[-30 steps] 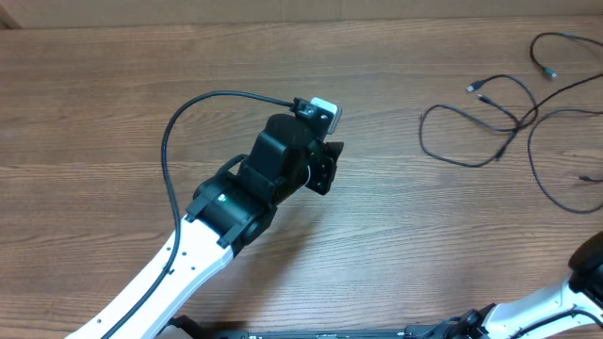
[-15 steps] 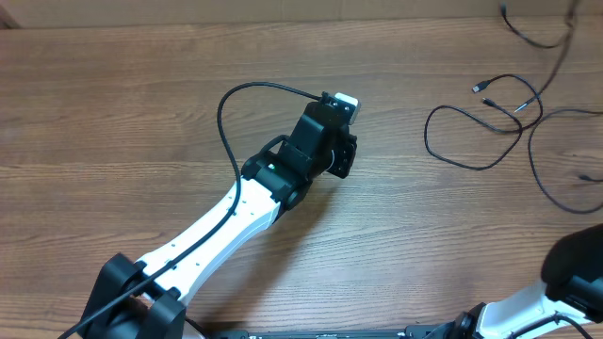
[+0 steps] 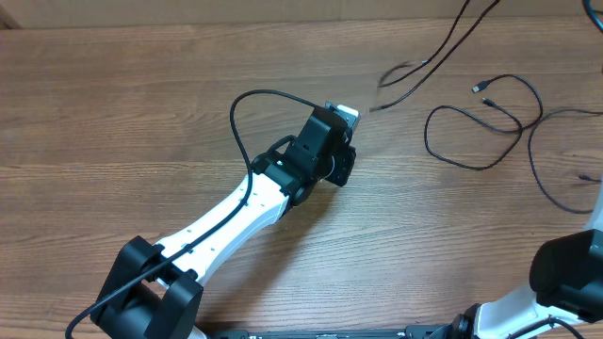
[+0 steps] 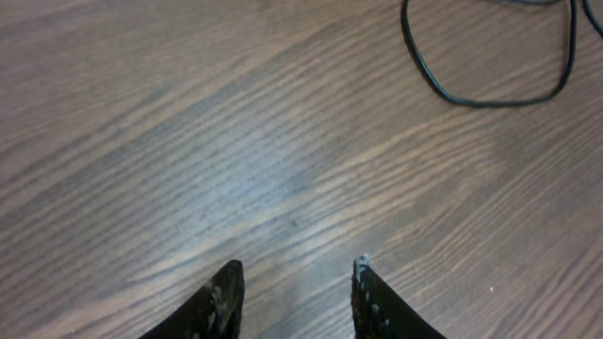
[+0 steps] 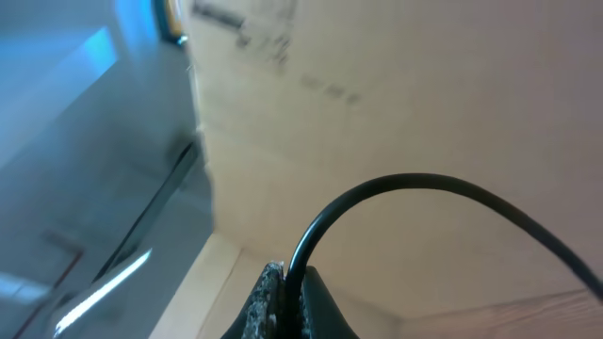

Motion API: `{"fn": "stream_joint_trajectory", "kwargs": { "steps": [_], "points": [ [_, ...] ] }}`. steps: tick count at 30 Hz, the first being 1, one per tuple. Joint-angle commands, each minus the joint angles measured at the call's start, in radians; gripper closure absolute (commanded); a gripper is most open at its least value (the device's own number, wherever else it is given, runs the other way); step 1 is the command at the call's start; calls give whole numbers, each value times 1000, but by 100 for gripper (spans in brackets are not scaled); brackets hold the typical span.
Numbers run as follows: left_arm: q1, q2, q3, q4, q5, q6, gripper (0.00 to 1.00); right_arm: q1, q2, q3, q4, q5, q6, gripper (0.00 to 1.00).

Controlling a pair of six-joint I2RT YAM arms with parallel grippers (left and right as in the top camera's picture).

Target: Untangle cables

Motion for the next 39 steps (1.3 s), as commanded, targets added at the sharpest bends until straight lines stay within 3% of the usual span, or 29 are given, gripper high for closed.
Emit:
{"fn": "stream_joint_trajectory", "kwargs": {
  "steps": [1,10,21,28,29,31,32,39],
  "points": [
    [-2,3,3,-11,61,16,63,-49,-28,30,-56,97,-147,96],
    [-2,3,3,-21,128,15,62,-228,-27,30,-340,261,-443,96],
    [-12,3,3,-22,153,-12,62,-554,-22,30,-462,328,-551,96],
    [-40,3,3,23,153,-25,61,-624,-4,29,-604,474,-706,96],
    [-43,3,3,25,154,-27,61,-624,-2,29,-623,512,-715,89],
    [-48,2,3,21,154,-34,61,-624,2,29,-650,553,-722,13],
    [-50,1,3,19,154,-34,61,-622,3,29,-652,548,-723,0],
    [-53,-9,3,16,153,-34,61,-550,2,29,-606,358,-782,0]
  ]
}}
